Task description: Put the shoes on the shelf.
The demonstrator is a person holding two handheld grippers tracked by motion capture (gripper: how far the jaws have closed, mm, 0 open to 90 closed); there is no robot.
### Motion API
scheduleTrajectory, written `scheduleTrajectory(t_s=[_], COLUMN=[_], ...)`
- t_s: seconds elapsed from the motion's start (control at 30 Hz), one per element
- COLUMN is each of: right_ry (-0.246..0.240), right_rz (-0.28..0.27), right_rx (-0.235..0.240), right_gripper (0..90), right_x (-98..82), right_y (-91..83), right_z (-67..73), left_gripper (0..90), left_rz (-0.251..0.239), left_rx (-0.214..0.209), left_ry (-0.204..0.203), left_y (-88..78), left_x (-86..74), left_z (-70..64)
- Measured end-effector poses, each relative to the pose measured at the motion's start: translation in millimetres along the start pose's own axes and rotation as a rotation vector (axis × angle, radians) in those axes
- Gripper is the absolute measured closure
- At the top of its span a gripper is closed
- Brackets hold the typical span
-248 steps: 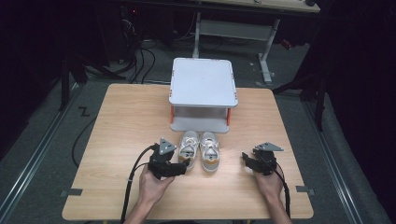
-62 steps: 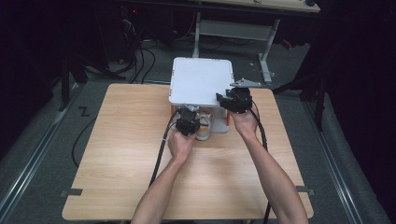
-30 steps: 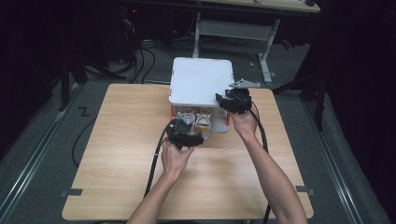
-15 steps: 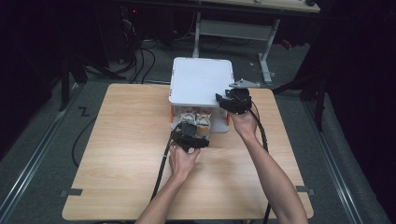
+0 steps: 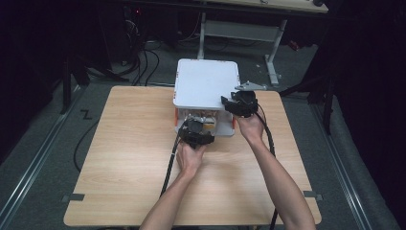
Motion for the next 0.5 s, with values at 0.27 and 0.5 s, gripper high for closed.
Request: scheduleTrajectory(t_s=[0.27, 0.5], right_ry=[0.004, 0.006], right_rz=[0.002, 0.003], right_rx=[0.003, 0.002], right_gripper=[52.9, 52.9], right_x=[-0.1, -0.1], right_y=[-0.1, -0.1], right_z=[0.0, 0.0], left_gripper=[29.7, 30.8], left_rz=[-0.043, -0.049], left_rx=[0.001, -0.004], left_ry=[-0.010, -0.026], left_y=[10.8, 19.5], left_x=[6.9, 13.6], left_z=[3.7, 3.8])
Point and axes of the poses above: each handheld gripper's, and its own axes: y roughly forward along the jaws, x roughly out of its top, z roughly to its left, the point moved 10 cm from there along y, roughly forward along the jaws, and after that the axes turned 15 degrees about -x, right-handed, at the moved point
